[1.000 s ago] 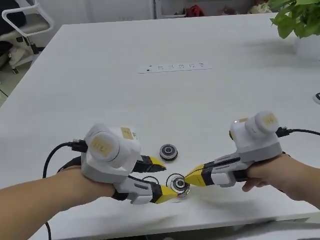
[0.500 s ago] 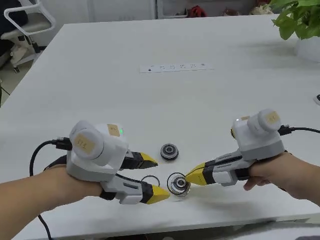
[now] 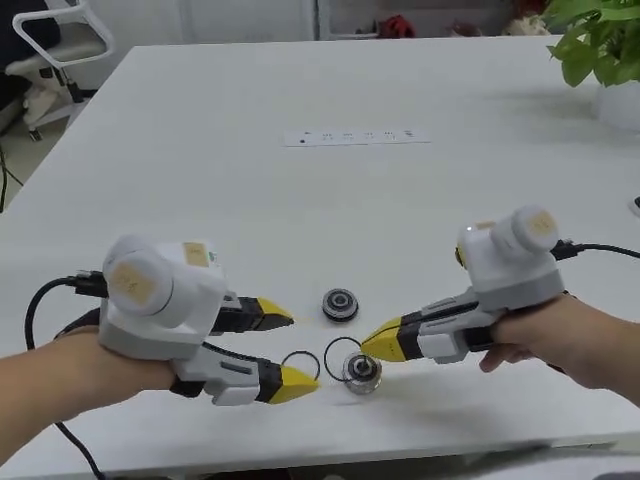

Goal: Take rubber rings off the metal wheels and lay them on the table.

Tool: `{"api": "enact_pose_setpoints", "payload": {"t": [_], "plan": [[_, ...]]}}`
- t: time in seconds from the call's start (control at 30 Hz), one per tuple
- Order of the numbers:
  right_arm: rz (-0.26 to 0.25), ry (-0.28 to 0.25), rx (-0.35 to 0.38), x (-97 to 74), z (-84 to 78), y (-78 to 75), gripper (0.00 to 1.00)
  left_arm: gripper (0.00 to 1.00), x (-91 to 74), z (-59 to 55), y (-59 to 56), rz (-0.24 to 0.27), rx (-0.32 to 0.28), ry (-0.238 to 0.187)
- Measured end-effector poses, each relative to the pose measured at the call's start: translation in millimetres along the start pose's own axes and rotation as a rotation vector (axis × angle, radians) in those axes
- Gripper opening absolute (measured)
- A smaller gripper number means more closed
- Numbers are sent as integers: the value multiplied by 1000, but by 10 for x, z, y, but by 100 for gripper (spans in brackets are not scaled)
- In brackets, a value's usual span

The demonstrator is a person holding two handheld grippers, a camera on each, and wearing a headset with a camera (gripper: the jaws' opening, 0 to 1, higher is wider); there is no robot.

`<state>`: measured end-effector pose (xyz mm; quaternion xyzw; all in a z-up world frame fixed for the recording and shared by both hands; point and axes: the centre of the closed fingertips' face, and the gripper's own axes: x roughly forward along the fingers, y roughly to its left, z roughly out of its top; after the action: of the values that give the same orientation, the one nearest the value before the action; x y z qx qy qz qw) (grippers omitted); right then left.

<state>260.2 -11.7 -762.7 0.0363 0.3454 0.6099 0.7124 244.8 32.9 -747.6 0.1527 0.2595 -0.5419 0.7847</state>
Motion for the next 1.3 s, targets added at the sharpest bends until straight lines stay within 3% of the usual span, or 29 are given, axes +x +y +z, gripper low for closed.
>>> {"api": "enact_pose_setpoints", "payload": {"t": [0.53, 1.3], "plan": [[26, 23, -27, 197, 177, 56, 0, 50, -212, -89, 98, 45, 0, -8], [32, 74, 28, 487, 75, -2, 0, 52, -447, -268, 105, 93, -37, 0]]}}
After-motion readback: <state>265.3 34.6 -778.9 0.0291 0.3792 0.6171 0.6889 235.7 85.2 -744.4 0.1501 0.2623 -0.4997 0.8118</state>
